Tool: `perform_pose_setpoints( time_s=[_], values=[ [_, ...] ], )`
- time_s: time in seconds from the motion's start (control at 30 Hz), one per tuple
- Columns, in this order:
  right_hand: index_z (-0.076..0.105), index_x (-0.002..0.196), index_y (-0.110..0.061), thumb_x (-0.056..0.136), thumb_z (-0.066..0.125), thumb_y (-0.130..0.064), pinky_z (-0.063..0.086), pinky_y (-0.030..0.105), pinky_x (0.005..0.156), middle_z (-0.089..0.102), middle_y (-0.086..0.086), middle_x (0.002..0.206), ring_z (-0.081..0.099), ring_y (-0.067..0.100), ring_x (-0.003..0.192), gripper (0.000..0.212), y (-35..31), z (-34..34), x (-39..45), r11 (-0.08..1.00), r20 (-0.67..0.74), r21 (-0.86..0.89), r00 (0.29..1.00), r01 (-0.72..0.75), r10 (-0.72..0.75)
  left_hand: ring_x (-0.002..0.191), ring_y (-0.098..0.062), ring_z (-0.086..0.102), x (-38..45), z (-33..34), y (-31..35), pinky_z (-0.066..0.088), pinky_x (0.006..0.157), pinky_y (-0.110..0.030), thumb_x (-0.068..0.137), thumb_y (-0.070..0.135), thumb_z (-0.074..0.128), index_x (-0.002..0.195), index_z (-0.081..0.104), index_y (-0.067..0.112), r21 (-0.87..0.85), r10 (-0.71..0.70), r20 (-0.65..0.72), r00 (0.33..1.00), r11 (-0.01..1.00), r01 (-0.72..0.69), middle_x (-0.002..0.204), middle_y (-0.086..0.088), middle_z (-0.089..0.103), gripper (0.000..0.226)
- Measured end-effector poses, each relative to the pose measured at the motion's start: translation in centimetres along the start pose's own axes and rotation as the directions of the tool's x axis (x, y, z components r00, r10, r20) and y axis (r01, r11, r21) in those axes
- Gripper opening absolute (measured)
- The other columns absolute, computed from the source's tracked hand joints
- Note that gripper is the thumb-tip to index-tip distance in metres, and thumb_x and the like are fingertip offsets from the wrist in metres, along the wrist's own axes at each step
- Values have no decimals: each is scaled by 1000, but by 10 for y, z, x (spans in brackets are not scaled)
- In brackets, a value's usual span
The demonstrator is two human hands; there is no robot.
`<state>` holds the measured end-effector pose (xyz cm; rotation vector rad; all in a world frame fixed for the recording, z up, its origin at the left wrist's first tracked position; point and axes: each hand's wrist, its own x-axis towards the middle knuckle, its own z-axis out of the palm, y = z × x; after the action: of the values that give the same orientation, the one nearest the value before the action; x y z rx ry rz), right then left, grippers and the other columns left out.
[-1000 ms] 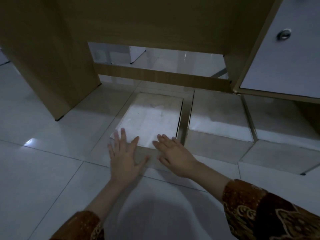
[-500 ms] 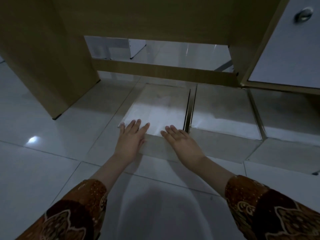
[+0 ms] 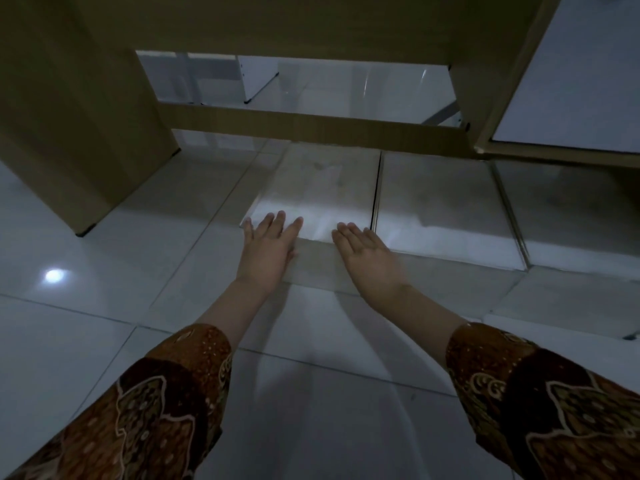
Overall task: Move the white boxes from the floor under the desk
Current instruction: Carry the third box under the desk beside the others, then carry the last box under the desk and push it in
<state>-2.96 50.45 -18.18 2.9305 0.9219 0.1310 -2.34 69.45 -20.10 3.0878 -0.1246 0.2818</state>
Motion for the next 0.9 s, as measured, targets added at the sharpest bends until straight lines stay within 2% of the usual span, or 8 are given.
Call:
perform_pose_setpoints(
  time_s=[0.1, 0.2, 0.3, 0.37, 0.47, 0.63, 0.8, 0.9],
  values=[
    [-4, 150, -7, 88, 41, 6, -2, 42, 119, -4, 13, 161, -3, 25, 149, 78, 2, 0, -10, 999, 17, 30, 999, -40, 39, 146, -32, 11, -5, -5, 7, 3, 116, -54, 93, 24, 47, 149, 14, 21, 43, -29, 59, 998, 999, 27, 158, -16, 15, 65],
    [-7, 150, -11, 94, 40, -5, -3, 44, 118, -10, 12, 160, -9, 26, 148, 74, 10, -5, -36, 990, 53, 101, 994, -99, 94, 147, -37, -2, -14, -16, 17, -1, 118, -50, 92, 30, 48, 150, 5, 17, -14, -71, 176, 982, 997, 75, 159, -19, 3, 73],
    [-5, 151, -13, 96, 40, -12, -2, 45, 119, -9, 12, 161, -8, 26, 148, 71, 28, -17, -76, 980, 95, 145, 988, -133, 120, 147, -34, 1, -30, -33, 42, 2, 119, -48, 93, 28, 46, 150, 9, 16, -84, 13, 213, 977, 996, 5, 159, -16, 7, 69],
    [-1, 151, -14, 96, 40, -16, 0, 46, 120, -3, 11, 161, -3, 25, 149, 69, 39, -24, -102, 979, 106, 157, 987, -134, 118, 146, -30, 14, -44, -49, 66, 10, 118, -45, 92, 25, 45, 148, 20, 16, -149, 102, 188, 977, 986, -75, 158, -13, 20, 62],
    [11, 151, -17, 94, 45, -21, 11, 44, 119, 12, 10, 160, 13, 25, 147, 66, 59, -43, -146, 965, 100, 217, 987, -148, 129, 133, -28, 42, -64, -76, 112, 33, 108, -38, 89, 23, 49, 140, 40, 13, -220, 255, 100, 962, 948, -228, 145, -10, 46, 53],
    [29, 146, -20, 93, 49, -30, 35, 39, 108, 40, 8, 148, 41, 27, 132, 58, 123, -82, -219, 935, 116, 277, 974, -221, 196, 115, -24, 56, -82, -122, 204, 40, 94, -35, 88, 35, 43, 130, 51, 20, -222, 462, -27, 886, 862, -456, 129, -1, 59, 46],
    [51, 130, -19, 91, 55, -32, 47, 32, 94, 63, 6, 126, 59, 22, 111, 42, 224, -115, -290, 848, 279, 365, 914, -384, 294, 106, -24, 60, -67, -156, 321, 44, 88, -35, 88, 36, 45, 125, 55, 22, -219, 579, -127, 805, 776, -592, 120, 0, 63, 41],
    [52, 129, -20, 89, 59, -33, 46, 32, 96, 65, 6, 122, 59, 22, 111, 42, 290, -127, -330, 777, 489, 376, 820, -505, 297, 107, -22, 59, -58, -164, 398, 43, 89, -35, 91, 36, 43, 127, 52, 22, -209, 629, -143, 764, 736, -644, 121, 1, 62, 39]
  ],
)
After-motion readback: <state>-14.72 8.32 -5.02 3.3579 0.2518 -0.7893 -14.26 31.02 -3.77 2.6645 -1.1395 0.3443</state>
